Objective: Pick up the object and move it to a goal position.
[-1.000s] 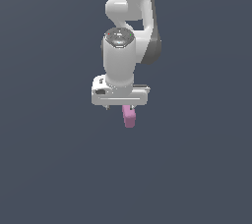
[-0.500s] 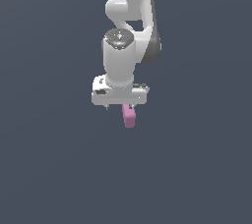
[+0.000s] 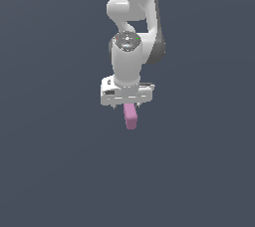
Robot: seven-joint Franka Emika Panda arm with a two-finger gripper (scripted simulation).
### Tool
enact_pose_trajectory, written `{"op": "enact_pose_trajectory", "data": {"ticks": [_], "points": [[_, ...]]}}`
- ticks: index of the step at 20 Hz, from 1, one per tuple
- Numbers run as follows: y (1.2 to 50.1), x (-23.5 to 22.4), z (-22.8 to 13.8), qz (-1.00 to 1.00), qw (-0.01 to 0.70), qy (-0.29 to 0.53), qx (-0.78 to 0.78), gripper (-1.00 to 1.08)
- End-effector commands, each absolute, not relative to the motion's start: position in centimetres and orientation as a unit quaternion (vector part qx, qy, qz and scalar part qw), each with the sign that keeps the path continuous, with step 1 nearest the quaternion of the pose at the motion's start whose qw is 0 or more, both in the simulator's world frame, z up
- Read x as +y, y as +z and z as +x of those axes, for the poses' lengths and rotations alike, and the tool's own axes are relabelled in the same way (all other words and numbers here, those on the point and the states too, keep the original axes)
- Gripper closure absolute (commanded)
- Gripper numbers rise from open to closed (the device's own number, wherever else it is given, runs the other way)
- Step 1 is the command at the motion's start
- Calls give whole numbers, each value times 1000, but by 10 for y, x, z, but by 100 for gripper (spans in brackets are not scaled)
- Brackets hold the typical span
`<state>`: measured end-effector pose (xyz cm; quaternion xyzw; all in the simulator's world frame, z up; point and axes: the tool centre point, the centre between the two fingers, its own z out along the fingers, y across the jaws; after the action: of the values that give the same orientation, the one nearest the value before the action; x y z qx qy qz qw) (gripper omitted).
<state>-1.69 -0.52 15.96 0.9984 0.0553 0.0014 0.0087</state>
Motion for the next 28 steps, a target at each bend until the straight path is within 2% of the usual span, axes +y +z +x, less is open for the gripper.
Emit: {"op": "enact_pose_trajectory", "data": {"ticks": [1,14,28], "points": [[154,2,-26,998,5,1,68,-92],[143,12,-39,996,0,0,86,-92],[96,13,-40,996,0,0,87,-92]]}}
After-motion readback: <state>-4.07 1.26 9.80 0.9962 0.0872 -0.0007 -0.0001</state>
